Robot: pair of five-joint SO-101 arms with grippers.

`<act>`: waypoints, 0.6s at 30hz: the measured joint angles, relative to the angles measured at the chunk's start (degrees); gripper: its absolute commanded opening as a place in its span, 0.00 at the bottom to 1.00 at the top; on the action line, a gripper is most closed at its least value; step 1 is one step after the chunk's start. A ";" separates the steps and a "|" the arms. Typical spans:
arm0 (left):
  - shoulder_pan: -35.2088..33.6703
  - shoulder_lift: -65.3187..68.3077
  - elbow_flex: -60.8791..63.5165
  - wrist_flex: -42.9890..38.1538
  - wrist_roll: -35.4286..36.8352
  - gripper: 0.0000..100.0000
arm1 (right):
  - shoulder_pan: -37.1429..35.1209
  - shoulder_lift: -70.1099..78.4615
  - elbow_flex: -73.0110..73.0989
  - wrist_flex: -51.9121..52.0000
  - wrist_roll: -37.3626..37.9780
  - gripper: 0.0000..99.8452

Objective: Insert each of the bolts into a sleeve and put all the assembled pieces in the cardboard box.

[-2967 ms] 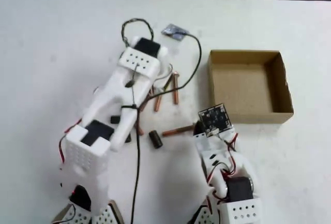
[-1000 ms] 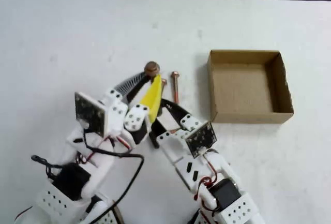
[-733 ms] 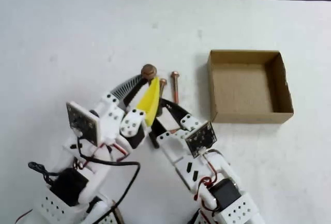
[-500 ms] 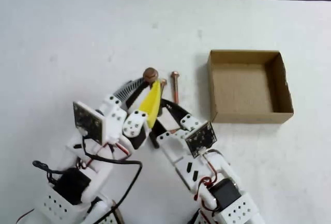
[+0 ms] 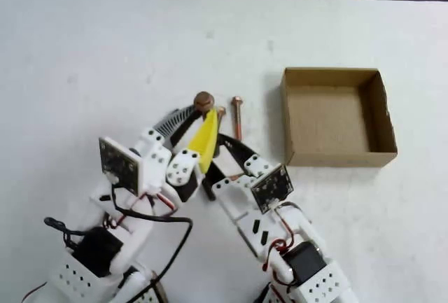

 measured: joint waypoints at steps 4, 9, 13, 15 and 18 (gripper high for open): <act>0.00 0.00 0.00 0.00 0.00 0.02 | 0.00 0.00 0.00 0.00 0.00 0.02; 0.00 0.00 3.08 -1.41 0.00 0.02 | 0.00 0.00 0.00 0.00 0.00 0.02; 0.00 0.00 4.04 -2.46 0.00 0.02 | 0.00 0.00 0.00 0.00 0.00 0.02; 0.00 0.00 4.04 -2.46 0.09 0.02 | 0.00 0.00 0.00 -0.18 0.00 0.02; 0.00 0.00 4.04 -2.46 0.09 0.02 | 0.09 0.00 0.00 -1.32 0.00 0.02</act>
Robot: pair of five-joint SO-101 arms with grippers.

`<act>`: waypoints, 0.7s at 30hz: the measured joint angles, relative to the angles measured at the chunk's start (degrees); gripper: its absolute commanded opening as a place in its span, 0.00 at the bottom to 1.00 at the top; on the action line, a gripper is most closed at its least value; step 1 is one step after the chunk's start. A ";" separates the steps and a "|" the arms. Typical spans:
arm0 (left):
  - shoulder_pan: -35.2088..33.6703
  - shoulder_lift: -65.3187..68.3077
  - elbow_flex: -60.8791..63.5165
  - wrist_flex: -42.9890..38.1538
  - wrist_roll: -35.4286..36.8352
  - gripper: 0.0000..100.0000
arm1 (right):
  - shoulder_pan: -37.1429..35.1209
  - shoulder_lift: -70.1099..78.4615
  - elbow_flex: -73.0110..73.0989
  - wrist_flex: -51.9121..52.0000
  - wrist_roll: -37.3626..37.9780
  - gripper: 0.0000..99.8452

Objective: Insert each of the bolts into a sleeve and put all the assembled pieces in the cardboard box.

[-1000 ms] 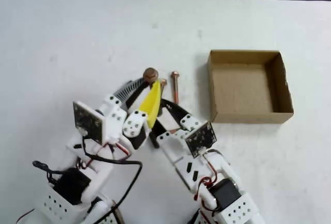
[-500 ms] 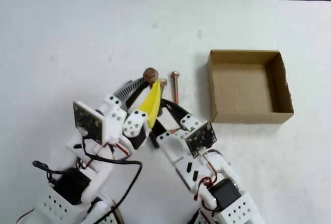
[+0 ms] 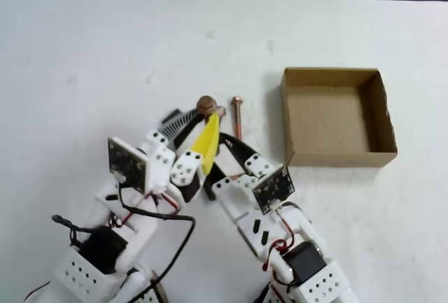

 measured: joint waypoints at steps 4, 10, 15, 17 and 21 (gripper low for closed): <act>0.26 -0.09 2.73 -0.09 0.18 0.02 | 0.09 0.00 0.00 -0.26 0.00 0.02; 0.35 -0.18 4.13 -0.18 0.18 0.02 | 0.18 0.09 0.00 -0.53 0.00 0.02; 0.35 -0.26 5.19 -0.18 0.18 0.02 | 0.18 0.09 0.00 -0.44 0.00 0.02; 0.35 -0.35 5.27 -0.18 0.18 0.02 | 0.18 0.09 0.00 -0.44 0.00 0.02; 0.35 -0.44 5.98 -0.18 0.18 0.02 | 0.26 0.09 0.00 -0.26 0.00 0.02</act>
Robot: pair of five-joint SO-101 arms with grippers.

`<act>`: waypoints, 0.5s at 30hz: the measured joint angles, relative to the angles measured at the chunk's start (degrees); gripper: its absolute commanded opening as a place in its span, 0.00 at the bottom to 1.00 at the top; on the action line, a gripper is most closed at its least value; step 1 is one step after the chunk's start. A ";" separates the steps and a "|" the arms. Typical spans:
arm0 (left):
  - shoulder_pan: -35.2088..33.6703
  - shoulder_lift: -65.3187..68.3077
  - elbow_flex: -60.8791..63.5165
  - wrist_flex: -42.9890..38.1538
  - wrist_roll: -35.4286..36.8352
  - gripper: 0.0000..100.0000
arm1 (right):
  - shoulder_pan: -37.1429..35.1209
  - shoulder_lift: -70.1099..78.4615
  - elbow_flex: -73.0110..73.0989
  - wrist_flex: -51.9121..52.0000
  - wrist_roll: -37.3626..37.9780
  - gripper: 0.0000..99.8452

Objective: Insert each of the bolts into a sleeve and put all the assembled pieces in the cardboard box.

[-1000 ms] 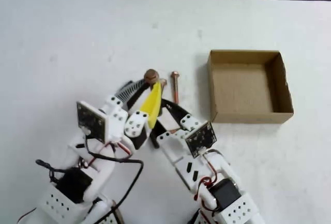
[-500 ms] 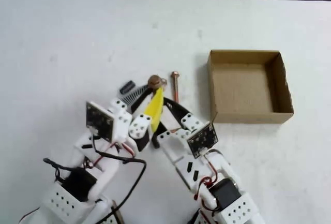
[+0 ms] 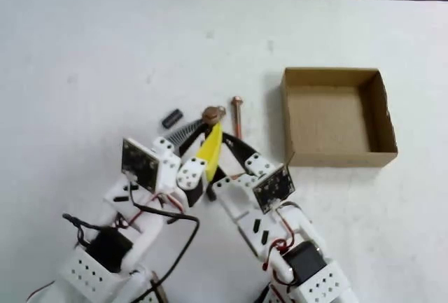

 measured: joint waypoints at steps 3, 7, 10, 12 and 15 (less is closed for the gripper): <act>0.00 -0.09 0.97 0.00 0.00 0.02 | 0.70 0.00 0.00 0.00 0.00 0.02; 0.00 -0.44 1.67 -0.09 0.00 0.07 | 0.88 0.09 0.00 0.00 0.00 0.02; 0.09 -0.62 1.76 -0.09 0.00 0.18 | 0.88 0.09 0.00 0.00 0.00 0.02; -0.44 -1.14 2.20 -0.09 -0.09 0.24 | 0.97 0.09 0.00 0.00 0.00 0.02; -0.53 -0.70 2.46 -0.09 -0.26 0.29 | 1.67 0.09 0.00 0.09 -0.09 0.02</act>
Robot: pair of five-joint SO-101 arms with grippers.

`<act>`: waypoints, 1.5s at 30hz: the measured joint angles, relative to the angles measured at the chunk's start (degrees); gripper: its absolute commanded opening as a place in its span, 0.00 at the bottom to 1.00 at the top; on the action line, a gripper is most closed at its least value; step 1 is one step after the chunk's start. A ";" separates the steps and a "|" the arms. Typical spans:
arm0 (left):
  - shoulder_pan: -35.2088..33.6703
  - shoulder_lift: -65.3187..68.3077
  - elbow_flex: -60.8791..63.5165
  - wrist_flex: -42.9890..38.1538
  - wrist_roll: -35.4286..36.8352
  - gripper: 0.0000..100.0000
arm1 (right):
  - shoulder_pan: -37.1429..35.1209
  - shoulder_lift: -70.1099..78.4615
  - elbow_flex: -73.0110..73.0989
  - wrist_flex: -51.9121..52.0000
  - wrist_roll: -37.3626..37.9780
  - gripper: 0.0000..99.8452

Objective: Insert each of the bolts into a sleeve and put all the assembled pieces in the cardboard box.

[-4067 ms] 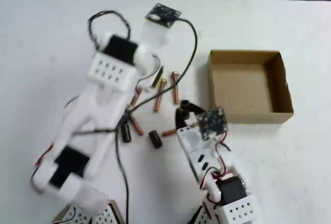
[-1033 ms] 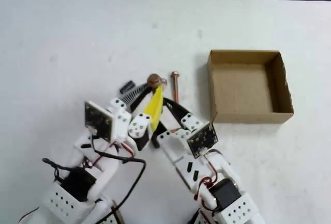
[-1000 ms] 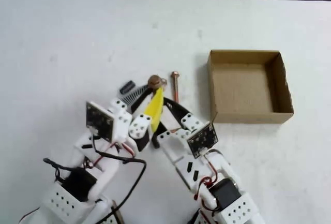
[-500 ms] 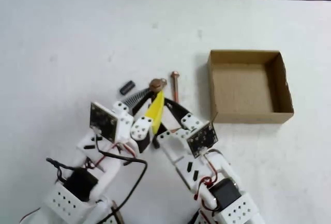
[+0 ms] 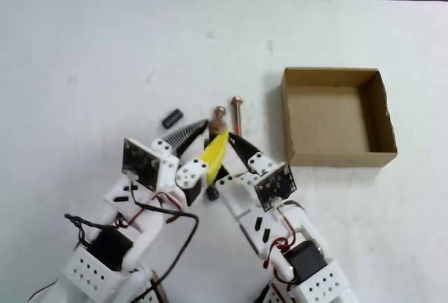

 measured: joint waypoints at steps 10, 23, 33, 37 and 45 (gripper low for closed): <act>-2.64 0.53 0.18 0.00 0.09 0.29 | -0.09 -0.26 0.00 -0.09 0.00 0.02; -5.80 0.53 -6.07 0.00 0.09 0.29 | 0.00 -0.26 0.00 3.16 0.00 0.02; -16.09 0.53 -15.03 9.14 0.09 0.26 | 4.66 -0.26 0.00 4.92 0.00 0.02; -21.89 0.53 -22.07 23.21 0.09 0.12 | 5.80 -0.26 0.00 7.82 0.00 0.02; -28.13 -0.35 -30.77 37.71 0.09 0.03 | 6.24 -0.26 0.00 8.18 0.00 0.02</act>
